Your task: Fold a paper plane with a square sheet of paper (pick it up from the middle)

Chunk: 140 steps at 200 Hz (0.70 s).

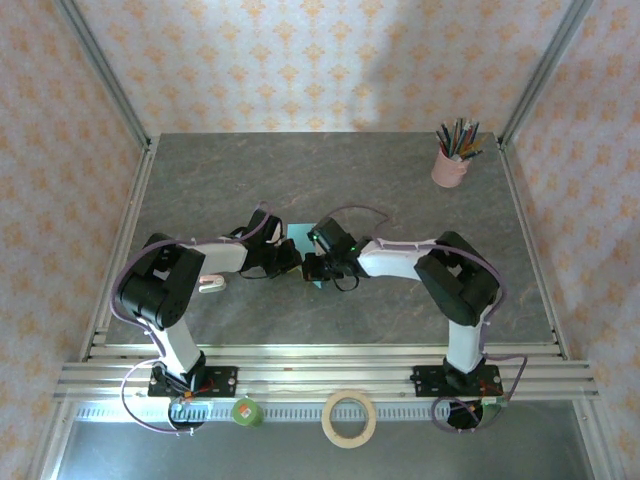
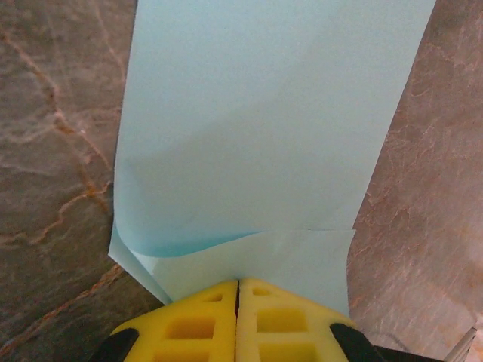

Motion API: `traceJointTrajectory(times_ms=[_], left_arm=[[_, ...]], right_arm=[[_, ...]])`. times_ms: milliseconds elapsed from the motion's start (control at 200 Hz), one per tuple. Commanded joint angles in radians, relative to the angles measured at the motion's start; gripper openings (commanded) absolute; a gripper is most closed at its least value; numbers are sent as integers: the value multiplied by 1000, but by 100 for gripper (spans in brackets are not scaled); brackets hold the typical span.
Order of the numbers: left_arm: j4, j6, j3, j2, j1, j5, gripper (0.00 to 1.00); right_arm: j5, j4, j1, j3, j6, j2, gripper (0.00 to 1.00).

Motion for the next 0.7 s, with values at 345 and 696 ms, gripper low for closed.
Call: traceJointTrajectory(times_ms=[345,696], left_arm=[[-137,40,-25,79,0,-127,9],[-158,46,-22,90,0,-154,9]], right_arm=[[41,-66,-1,-4,-29,21,5],[-12,-72,-7,-116,-49,-2,5]])
